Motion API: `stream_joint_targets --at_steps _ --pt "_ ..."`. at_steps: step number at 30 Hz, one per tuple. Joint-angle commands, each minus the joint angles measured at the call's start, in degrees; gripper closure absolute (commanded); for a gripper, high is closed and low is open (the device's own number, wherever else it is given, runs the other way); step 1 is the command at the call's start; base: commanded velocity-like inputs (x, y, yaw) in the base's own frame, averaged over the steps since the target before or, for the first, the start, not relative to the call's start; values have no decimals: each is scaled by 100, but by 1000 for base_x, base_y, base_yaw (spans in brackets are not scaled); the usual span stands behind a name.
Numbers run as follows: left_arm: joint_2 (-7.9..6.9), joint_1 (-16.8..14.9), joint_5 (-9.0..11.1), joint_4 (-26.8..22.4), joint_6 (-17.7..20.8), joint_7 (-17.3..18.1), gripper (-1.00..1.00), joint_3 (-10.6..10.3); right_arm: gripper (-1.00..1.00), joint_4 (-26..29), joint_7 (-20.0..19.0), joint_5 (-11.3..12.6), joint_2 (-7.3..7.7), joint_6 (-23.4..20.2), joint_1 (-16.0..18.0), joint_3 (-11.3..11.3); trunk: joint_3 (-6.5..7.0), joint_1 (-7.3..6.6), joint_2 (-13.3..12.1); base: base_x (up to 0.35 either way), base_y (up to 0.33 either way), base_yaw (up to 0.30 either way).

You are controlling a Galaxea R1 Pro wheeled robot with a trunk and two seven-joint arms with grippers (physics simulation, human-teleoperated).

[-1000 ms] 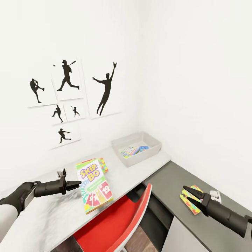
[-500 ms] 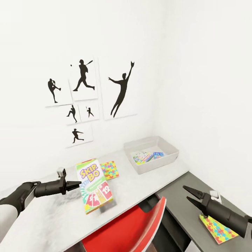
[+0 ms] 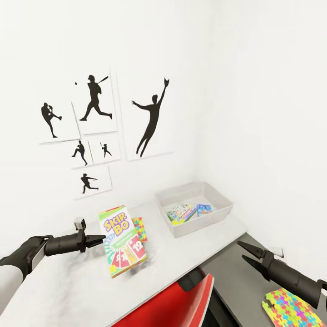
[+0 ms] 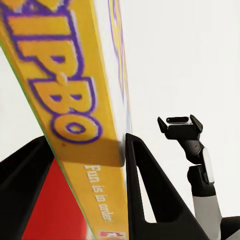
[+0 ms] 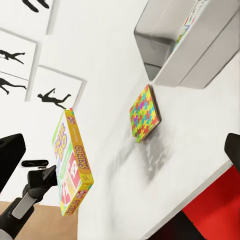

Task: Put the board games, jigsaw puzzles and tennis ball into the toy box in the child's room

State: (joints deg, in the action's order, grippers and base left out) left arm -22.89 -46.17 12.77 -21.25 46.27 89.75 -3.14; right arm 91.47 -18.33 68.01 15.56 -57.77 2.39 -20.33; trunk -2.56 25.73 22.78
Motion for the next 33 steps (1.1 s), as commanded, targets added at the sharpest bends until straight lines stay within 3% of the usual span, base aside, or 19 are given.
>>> stream_joint_targets --at_steps 1,33 --pt "-6 -6 32 -2 57 25 100 -22 -100 -2 -57 -54 -1 -24 7 -7 -12 5 13 117 -14 -105" --pt "-6 -4 32 -2 57 25 100 -20 -100 0 -68 -53 -1 -24 7 -6 -10 5 13 33 -1 -8"
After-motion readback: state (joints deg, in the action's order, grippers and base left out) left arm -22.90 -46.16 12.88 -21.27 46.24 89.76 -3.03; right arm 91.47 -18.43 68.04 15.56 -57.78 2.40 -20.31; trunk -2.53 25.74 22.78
